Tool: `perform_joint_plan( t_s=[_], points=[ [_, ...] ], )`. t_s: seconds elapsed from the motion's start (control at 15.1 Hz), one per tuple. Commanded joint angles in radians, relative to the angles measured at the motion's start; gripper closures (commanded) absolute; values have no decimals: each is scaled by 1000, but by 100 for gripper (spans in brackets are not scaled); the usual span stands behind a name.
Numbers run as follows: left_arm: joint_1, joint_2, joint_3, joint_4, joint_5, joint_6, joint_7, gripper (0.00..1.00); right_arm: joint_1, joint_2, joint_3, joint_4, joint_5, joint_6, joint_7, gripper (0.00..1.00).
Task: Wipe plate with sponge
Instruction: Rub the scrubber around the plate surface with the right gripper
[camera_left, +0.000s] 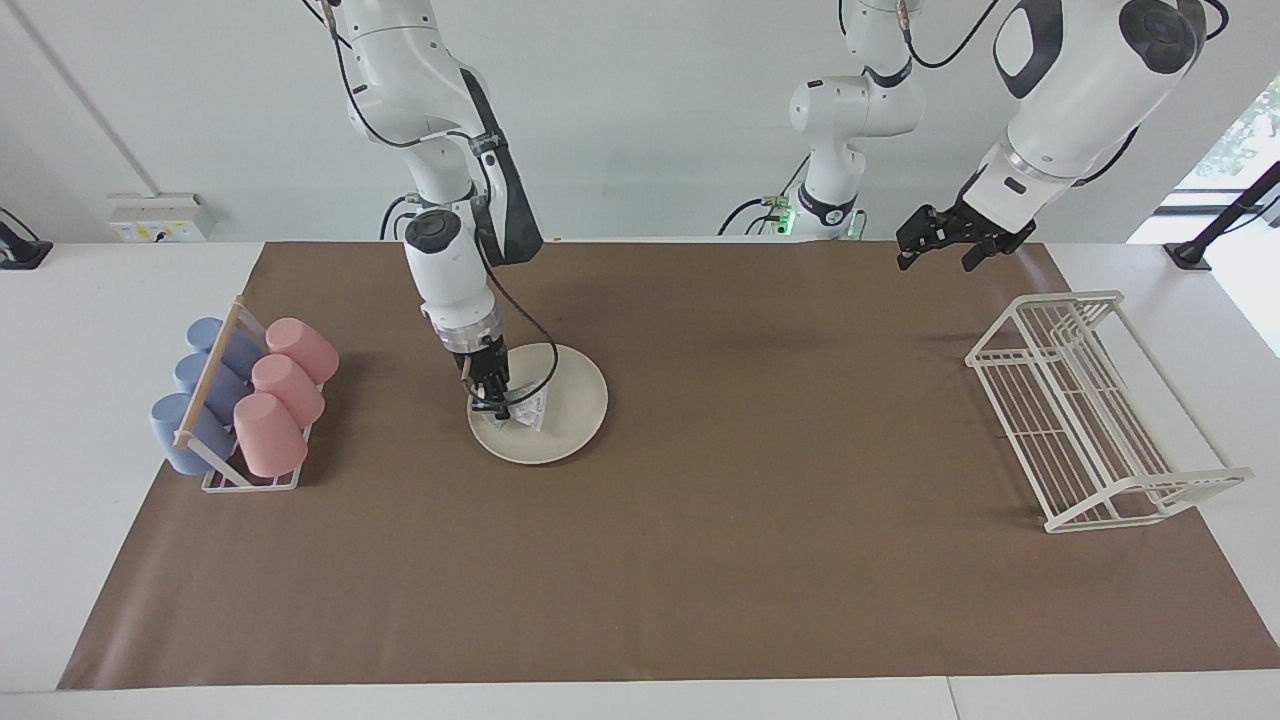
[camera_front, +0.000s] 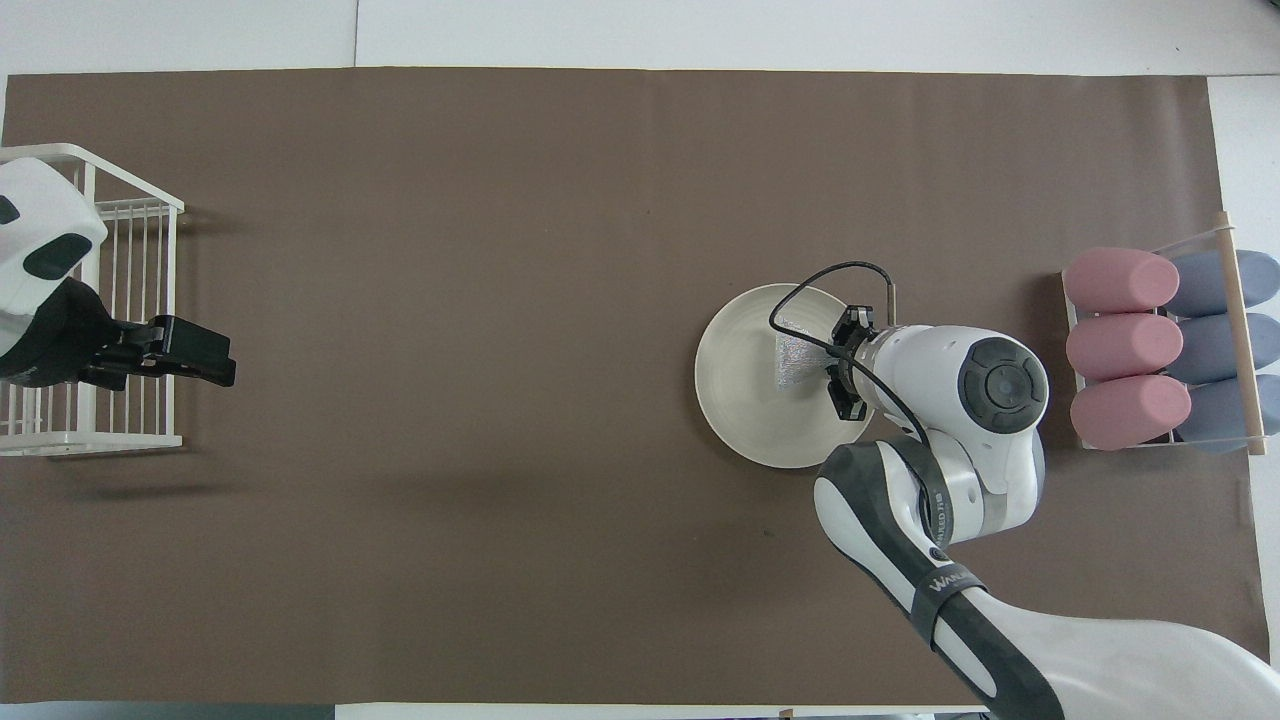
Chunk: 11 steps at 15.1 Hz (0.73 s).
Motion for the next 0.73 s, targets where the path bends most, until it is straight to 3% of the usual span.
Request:
perform_joint_plan(
  t_s=[0.0, 0.53, 0.66],
  points=[
    [-6, 1, 1, 54, 62, -52, -12, 0, -3, 27, 14, 8, 4, 23, 13, 100],
    [2, -27, 13, 77, 64, -120, -17, 0, 89, 28, 16, 8, 10, 58, 120, 100],
    [-8, -76, 15, 72, 64, -121, -18, 0, 118, 45, 16, 18, 74, 90, 123, 100]
  ],
)
